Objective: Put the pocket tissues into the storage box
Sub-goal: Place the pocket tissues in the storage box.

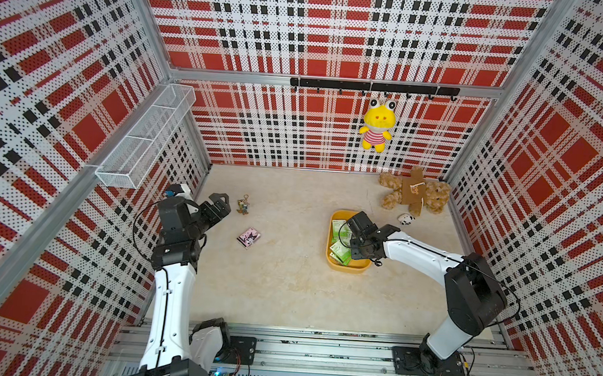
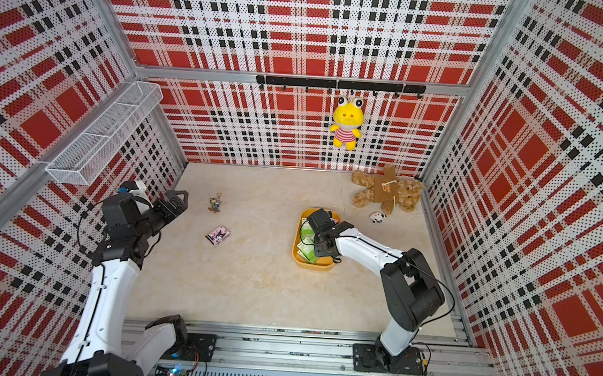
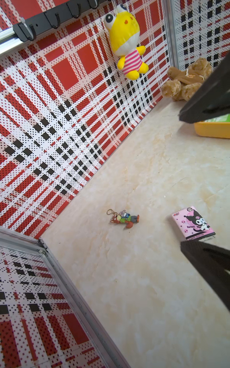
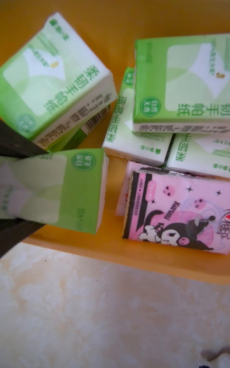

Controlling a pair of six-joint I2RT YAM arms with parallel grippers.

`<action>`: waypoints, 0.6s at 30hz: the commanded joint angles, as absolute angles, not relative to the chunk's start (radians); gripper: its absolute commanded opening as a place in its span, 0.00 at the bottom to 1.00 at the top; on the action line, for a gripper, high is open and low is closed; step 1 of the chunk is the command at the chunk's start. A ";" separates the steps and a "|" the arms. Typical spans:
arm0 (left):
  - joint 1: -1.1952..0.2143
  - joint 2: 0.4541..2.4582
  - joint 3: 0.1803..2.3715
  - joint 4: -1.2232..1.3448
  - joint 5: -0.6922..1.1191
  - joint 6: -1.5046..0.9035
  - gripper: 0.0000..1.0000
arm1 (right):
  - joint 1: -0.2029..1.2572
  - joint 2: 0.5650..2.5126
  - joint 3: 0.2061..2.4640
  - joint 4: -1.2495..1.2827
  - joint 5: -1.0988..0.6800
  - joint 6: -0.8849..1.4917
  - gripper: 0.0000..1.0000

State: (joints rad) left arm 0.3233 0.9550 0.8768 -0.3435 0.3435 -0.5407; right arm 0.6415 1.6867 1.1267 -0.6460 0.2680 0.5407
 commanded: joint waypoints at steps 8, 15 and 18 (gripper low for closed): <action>0.319 0.937 0.860 -0.321 0.350 -0.522 0.99 | 0.655 1.695 1.142 -0.646 0.274 0.546 0.42; 0.324 0.934 0.860 -0.324 0.350 -0.520 0.99 | 0.657 1.695 1.143 -0.646 0.274 0.546 0.42; 0.325 0.931 0.859 -0.325 0.350 -0.522 0.99 | 0.657 1.697 1.152 -0.646 0.274 0.546 0.42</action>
State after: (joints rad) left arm 0.3237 0.9470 0.8700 -0.3435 0.3439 -0.5343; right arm 0.6479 1.6905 1.1343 -0.6445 0.2676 0.5407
